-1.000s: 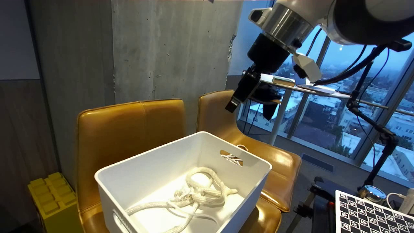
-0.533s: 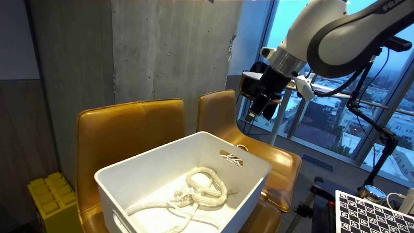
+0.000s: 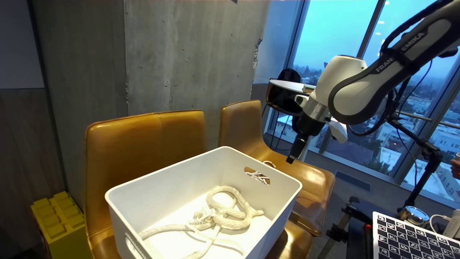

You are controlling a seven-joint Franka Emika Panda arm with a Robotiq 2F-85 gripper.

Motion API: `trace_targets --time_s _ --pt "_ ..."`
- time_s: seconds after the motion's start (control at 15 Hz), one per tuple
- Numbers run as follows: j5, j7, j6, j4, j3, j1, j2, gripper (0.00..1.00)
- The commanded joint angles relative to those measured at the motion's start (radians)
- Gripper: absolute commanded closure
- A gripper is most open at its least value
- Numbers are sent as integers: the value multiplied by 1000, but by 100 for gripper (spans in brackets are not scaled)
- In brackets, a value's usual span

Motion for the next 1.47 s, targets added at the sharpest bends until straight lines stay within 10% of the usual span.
trace_targets --time_s 0.0,1.4 --pt "9 -41 16 82 20 -61 106 0" --pt "-16 24 -58 636 102 6 592 0"
